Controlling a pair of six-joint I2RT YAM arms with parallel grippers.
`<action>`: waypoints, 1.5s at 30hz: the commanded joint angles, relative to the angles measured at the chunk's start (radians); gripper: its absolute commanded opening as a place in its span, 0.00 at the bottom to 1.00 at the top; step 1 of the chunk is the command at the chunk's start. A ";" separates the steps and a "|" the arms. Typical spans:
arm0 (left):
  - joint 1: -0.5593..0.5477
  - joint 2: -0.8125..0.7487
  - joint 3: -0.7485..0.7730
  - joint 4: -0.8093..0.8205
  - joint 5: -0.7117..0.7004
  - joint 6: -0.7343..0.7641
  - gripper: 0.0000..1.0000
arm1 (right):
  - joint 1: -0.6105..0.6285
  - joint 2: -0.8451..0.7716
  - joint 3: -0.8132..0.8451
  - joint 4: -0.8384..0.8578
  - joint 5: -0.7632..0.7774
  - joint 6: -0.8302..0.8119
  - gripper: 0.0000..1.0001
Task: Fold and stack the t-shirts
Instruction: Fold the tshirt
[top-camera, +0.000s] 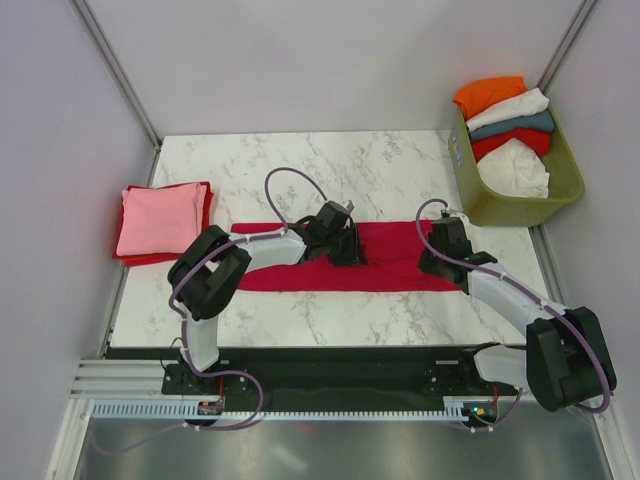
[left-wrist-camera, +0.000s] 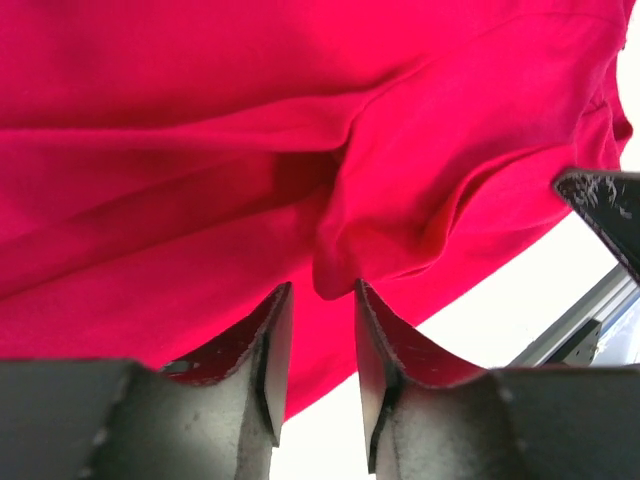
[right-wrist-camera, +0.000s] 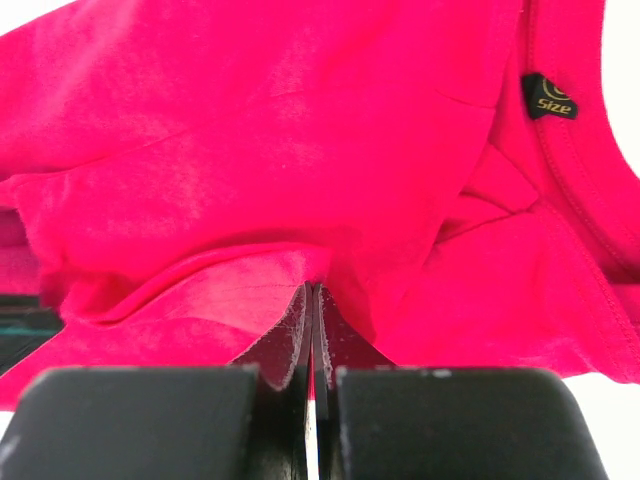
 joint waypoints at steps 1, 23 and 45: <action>-0.007 0.021 0.050 0.045 0.001 -0.035 0.39 | -0.004 -0.027 -0.009 -0.001 -0.019 -0.011 0.00; -0.017 0.021 0.063 0.095 0.010 -0.061 0.02 | -0.005 -0.091 -0.020 -0.024 -0.016 -0.017 0.00; -0.101 -0.129 -0.088 0.093 -0.042 -0.078 0.02 | -0.008 -0.280 -0.091 -0.138 -0.033 0.006 0.00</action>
